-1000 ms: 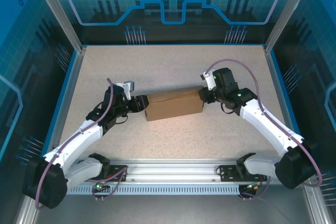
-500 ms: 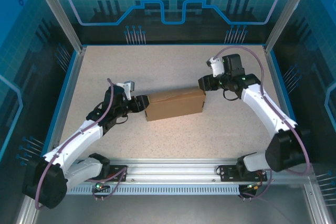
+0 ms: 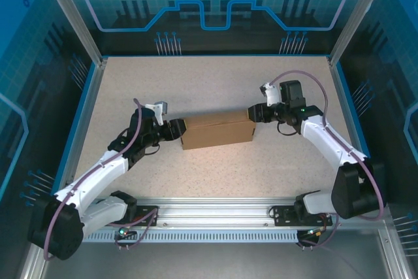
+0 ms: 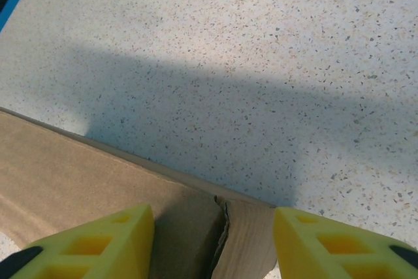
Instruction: Fold the paper box
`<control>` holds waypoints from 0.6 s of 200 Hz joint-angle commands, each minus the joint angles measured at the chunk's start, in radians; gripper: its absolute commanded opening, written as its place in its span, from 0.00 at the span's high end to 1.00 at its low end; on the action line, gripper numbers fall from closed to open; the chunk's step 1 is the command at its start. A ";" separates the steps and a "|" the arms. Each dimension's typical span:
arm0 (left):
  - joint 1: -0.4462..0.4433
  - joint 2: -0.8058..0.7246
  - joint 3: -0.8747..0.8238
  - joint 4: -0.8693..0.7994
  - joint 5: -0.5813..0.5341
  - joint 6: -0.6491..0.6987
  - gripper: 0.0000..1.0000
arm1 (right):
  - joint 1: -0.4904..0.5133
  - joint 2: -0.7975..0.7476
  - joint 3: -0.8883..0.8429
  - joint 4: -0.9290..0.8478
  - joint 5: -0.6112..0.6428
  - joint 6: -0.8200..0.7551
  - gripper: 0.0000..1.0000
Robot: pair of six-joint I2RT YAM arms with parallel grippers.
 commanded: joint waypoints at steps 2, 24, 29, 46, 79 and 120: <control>-0.011 0.020 -0.059 -0.092 0.011 -0.006 0.41 | -0.009 0.016 -0.088 -0.064 0.013 0.018 0.50; -0.012 0.020 -0.055 -0.093 0.011 0.003 0.42 | -0.010 0.003 -0.081 -0.058 -0.009 0.024 0.50; -0.012 0.020 -0.051 -0.093 0.012 0.005 0.44 | -0.011 -0.003 -0.077 -0.058 -0.018 0.028 0.50; -0.012 0.020 -0.041 -0.089 0.029 0.004 0.47 | -0.018 -0.027 -0.036 -0.059 -0.063 0.044 0.49; -0.011 0.012 -0.036 -0.092 0.035 0.007 0.48 | -0.037 -0.068 0.029 -0.087 -0.119 0.059 0.43; -0.012 0.013 -0.035 -0.085 0.037 0.008 0.48 | -0.043 -0.060 0.013 -0.112 -0.126 0.043 0.41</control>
